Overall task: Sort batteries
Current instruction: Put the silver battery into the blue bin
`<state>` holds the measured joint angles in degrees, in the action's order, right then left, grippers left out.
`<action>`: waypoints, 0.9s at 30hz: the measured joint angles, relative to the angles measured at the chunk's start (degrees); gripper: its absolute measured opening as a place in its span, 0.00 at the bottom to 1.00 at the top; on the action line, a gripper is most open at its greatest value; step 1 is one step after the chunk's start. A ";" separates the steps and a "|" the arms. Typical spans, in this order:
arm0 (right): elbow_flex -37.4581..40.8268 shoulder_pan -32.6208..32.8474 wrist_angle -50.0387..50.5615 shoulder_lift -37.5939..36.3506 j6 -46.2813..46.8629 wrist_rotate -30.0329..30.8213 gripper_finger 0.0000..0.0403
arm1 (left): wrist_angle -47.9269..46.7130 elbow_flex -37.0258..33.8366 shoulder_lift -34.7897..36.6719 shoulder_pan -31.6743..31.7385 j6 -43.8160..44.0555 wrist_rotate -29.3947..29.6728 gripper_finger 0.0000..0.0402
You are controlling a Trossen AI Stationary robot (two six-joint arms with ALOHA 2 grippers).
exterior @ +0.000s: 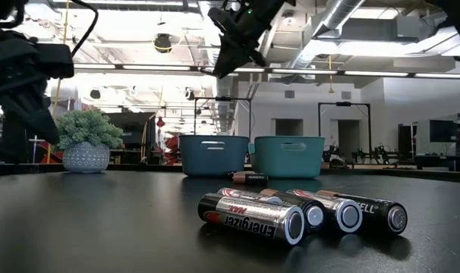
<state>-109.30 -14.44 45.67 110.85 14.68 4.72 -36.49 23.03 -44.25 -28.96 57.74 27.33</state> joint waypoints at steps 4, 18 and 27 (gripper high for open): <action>-0.11 -2.74 -1.45 0.91 -3.84 -1.37 0.13 | 0.00 0.00 0.00 3.45 -0.09 0.02 0.37; -0.04 -6.44 -0.91 13.69 -17.61 -8.06 0.13 | 0.27 0.00 0.07 11.85 -1.14 -0.02 0.37; -0.04 -8.19 -0.75 19.66 -19.26 -8.08 0.13 | 0.25 0.00 0.04 13.99 -0.99 -0.04 0.37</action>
<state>-109.34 -22.63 44.93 130.50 -4.58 -3.36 -36.24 23.03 -44.21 -14.97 56.75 27.29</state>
